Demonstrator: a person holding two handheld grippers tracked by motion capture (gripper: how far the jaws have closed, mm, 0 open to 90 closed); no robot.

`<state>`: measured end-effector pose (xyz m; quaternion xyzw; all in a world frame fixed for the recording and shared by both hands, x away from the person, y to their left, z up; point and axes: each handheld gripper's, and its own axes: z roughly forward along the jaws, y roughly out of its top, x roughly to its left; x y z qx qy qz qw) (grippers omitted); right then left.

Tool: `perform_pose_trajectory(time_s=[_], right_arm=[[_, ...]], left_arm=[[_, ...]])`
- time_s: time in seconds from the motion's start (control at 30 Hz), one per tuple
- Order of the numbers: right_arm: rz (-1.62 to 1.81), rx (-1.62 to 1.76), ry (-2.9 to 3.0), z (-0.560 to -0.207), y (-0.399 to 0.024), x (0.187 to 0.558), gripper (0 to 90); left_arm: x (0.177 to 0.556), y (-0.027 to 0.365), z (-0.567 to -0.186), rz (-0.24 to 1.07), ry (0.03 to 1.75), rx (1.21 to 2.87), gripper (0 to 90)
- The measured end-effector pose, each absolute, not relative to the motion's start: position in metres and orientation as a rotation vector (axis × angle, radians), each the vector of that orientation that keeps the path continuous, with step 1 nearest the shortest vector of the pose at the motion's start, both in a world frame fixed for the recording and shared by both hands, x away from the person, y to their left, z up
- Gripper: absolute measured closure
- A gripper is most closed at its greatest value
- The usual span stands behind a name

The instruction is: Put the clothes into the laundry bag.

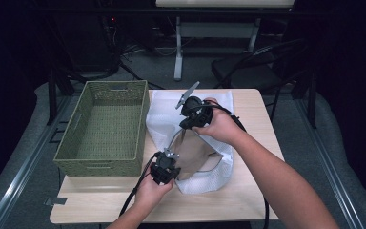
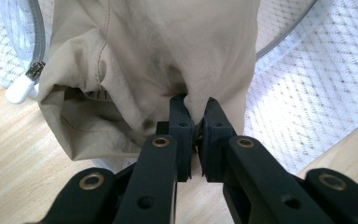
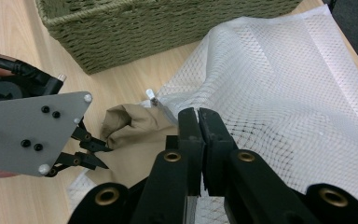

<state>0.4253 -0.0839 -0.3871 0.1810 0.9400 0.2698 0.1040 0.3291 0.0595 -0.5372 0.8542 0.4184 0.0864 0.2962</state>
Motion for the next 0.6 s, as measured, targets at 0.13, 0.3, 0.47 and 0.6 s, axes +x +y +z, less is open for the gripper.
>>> perform_pose_trajectory(time_s=[0.13, 0.3, 0.47, 0.6], right_arm=[[0.799, 0.524, 2.775, -0.386, -0.082, 0.424, 88.7], [0.801, 0.514, 2.775, -0.385, -0.080, 0.423, 88.7], [0.798, 0.519, 2.776, -0.384, -0.080, 0.424, 88.7], [0.804, 0.519, 2.773, -0.383, -0.081, 0.425, 88.8]], left_arm=[[0.332, 0.059, -0.534, 0.231, 1.111, 2.256, 86.6], [0.339, 0.057, -0.527, 0.239, 1.125, 2.231, 87.0], [0.347, 0.056, -0.519, 0.257, 1.126, 2.220, 87.2], [0.352, 0.052, -0.515, 0.269, 1.118, 2.214, 87.2]])
